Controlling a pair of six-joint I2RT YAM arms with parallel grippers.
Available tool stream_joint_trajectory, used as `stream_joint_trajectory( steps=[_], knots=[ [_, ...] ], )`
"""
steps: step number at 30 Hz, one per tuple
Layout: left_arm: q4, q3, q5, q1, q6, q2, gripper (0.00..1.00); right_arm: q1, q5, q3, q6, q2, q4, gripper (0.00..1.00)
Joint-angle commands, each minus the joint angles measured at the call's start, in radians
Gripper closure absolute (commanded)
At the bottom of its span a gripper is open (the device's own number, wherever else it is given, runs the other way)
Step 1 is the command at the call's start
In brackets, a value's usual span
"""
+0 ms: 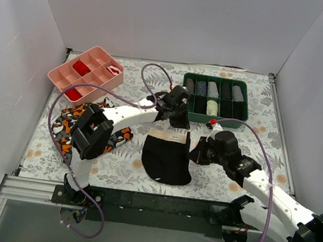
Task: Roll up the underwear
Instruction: Fold the underwear at the center of the board.
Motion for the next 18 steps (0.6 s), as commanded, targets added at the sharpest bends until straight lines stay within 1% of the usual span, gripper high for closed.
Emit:
stream_joint_trajectory(
  steps=[1, 6, 10, 18],
  knots=[
    [0.126, -0.083, 0.012, 0.033, 0.000, -0.160, 1.00, 0.077, 0.083, 0.071, 0.047, 0.040, 0.005, 0.99],
    [0.167, -0.172, 0.030, 0.068, 0.000, -0.241, 1.00, 0.147, 0.135, 0.121, 0.073, 0.097, 0.007, 0.99],
    [0.212, -0.290, 0.050, 0.102, -0.003, -0.308, 1.00, 0.212, 0.164, 0.170, 0.089, 0.168, 0.011, 0.99],
    [0.273, -0.434, 0.088, 0.183, -0.004, -0.411, 1.00, 0.299, 0.183, 0.262, 0.125, 0.280, 0.024, 0.99]
  ],
)
